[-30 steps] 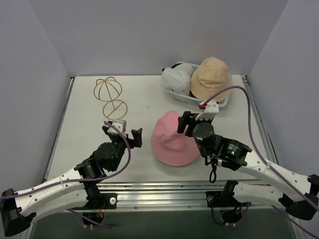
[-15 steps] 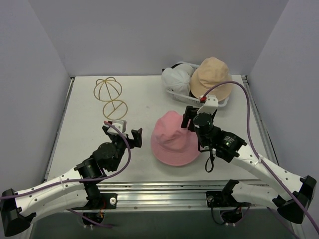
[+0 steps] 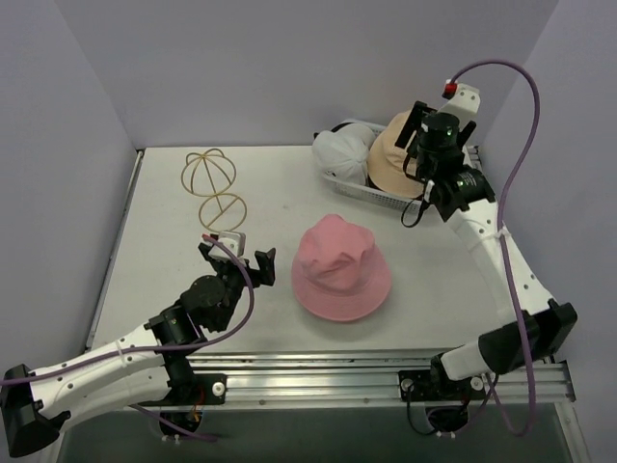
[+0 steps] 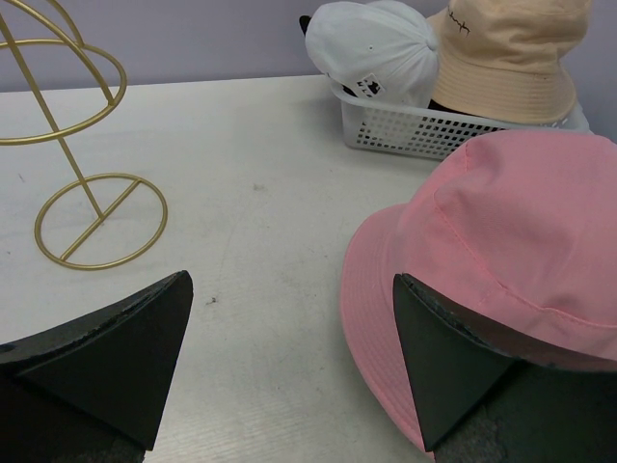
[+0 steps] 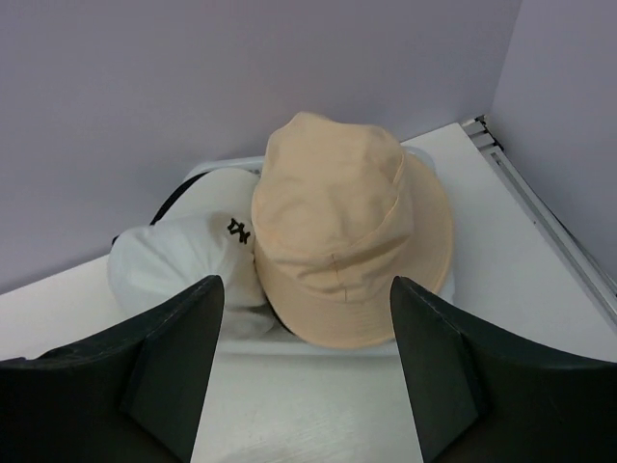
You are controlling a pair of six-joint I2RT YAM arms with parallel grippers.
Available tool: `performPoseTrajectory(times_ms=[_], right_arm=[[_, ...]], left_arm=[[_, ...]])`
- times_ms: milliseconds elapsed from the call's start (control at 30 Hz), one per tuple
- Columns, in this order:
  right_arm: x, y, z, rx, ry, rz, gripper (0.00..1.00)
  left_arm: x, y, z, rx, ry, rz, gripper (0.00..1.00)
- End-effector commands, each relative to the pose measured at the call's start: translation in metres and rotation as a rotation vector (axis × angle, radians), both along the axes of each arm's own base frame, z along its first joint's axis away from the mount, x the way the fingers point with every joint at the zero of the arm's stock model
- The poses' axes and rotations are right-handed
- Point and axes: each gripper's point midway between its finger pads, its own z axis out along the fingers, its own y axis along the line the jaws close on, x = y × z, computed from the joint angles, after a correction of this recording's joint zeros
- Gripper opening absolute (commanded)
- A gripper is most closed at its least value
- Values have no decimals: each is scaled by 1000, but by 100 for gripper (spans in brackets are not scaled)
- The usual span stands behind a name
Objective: Stack the hats
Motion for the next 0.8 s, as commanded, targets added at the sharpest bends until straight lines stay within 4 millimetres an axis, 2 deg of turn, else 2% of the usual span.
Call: performPoseTrajectory(times_ms=[0,33,67,100,133,167,233,267,367,467,633,767], right_arm=[[34,-17,-3,-18,50,5,66],[40,-22,-4,-17,56,-3,66],[52,-25,-15,-22,83,-9,66],[60,-27,-8,-13,68,0,66],[67,-38,-10,-11,74,-15,66],[77,-41,-23,-17,101,-18,66],[91,-51,-29,-4,105,-10,66],[100,-51,-42,0,129,4,66],[116,-49,-57,0,146,33,65],[127,-47,-66,-13,159,49,65],[139,-42,-70,-30,157,74,65],[146,-47,-92,-58,198,56,65]], left_arm=[[-1,1,19,-53,-31,1,94],[-1,1,19,-56,-32,2,94],[-1,2,20,-59,-34,4,94],[-1,3,20,-60,-35,5,94],[-1,4,20,-61,-35,7,94],[-1,4,20,-61,-35,8,94],[-1,3,21,-66,-37,4,94],[-1,2,21,-64,-36,2,94],[-1,-1,20,-58,-32,-7,94],[0,-3,18,-51,-28,-8,94],[1,-5,18,-46,-24,-10,94],[1,-5,18,-46,-24,-11,94]])
